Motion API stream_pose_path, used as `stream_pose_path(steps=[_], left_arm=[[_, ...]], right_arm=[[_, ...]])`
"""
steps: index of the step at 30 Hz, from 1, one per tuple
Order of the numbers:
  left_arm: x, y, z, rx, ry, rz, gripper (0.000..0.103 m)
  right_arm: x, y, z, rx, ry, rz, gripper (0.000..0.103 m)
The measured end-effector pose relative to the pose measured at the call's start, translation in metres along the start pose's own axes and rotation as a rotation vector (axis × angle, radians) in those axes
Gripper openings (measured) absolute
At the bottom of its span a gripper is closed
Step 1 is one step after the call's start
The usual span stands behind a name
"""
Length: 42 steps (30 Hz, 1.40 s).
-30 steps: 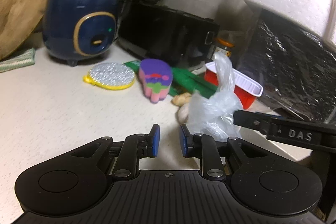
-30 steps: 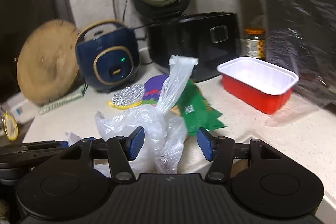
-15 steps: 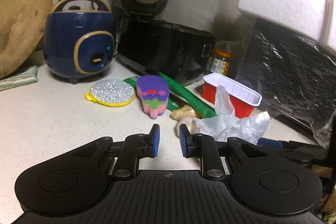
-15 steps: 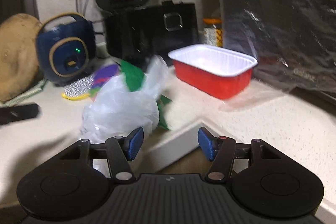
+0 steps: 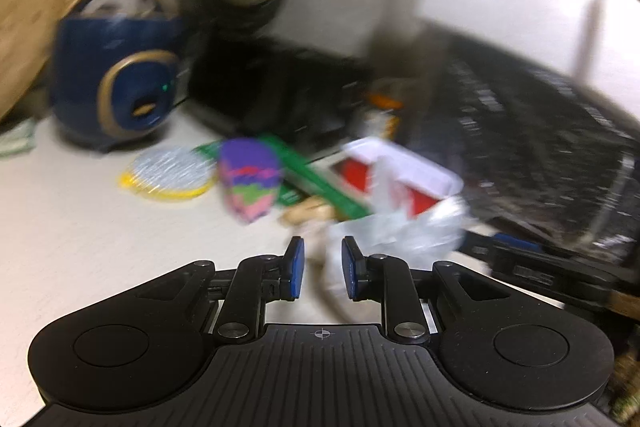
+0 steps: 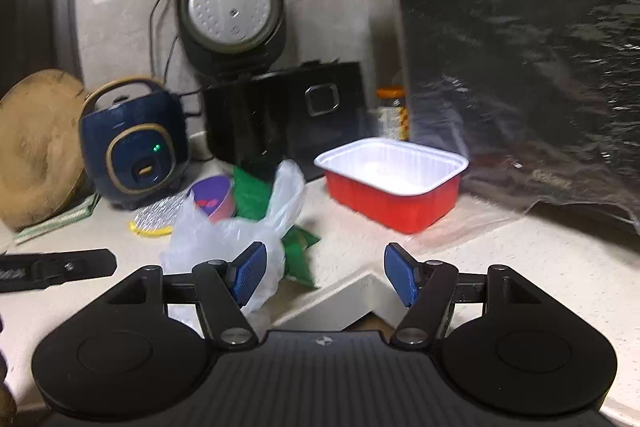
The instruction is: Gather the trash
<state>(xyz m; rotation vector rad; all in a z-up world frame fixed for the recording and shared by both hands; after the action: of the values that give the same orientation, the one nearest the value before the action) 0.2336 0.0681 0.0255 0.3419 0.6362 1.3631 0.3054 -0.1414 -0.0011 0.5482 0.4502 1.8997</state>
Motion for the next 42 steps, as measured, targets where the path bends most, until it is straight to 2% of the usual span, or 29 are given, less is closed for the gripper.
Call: stream_pose_path(steps=[5,7,10,12,14,20,23,25,29,31,37,42], left_arm=[[-0.045,-0.004,-0.001,-0.062,-0.158,-0.080,0.024],[-0.054,-0.019,-0.004,-0.049,-0.212,-0.034,0.024],[-0.052,-0.050,-0.010,-0.002,-0.277,0.109,0.028],[-0.042,-0.069,-0.014,0.050,-0.286,0.169,0.029],[-0.034,-0.082,-0.017,0.095,-0.271,0.189,0.028],[-0.029,-0.100,-0.018,0.149,-0.245,0.148,0.025],[-0.032,-0.100,-0.021,0.138,-0.252,0.168,0.025],[-0.033,-0.098,-0.022,0.123,-0.259,0.173,0.024],[-0.025,-0.091,-0.023,0.125,-0.195,0.111,0.016],[-0.017,-0.081,-0.025,0.119,-0.179,0.104,0.012],[0.021,-0.027,-0.027,0.025,-0.127,0.153,0.009],[0.055,0.015,-0.017,-0.075,-0.087,0.266,0.009]], right_arm=[[-0.016,-0.008,-0.001,0.019,-0.066,-0.023,0.065],[-0.025,-0.009,-0.006,0.028,-0.101,-0.020,0.065],[-0.033,-0.004,-0.014,0.034,-0.122,-0.002,0.065],[-0.037,0.002,-0.020,0.030,-0.114,-0.011,0.065],[-0.042,0.007,-0.026,0.025,-0.096,-0.030,0.065],[-0.049,0.007,-0.038,0.028,-0.072,-0.040,0.065],[-0.048,0.003,-0.046,0.043,-0.079,-0.016,0.065],[-0.047,0.001,-0.051,0.051,-0.082,-0.009,0.065],[-0.043,0.004,-0.057,0.050,-0.071,0.009,0.065],[-0.038,0.008,-0.057,0.042,-0.055,0.026,0.065],[-0.011,0.008,-0.055,0.029,0.020,0.072,0.066],[0.016,-0.008,-0.057,0.059,0.066,0.094,0.066]])
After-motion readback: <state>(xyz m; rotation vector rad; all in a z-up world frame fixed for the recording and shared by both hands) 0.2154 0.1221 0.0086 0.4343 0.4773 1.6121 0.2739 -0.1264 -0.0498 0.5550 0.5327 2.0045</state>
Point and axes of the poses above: each gripper's, at about its wrist camera, not at the fingertips, and y roughly against the way its jaws point, x to its left, z to its top, the point moved 8 cm from there along -y, roughly the way its jaws point, and after that the axes turned 11 degrees about x, right-handed, at the moved point
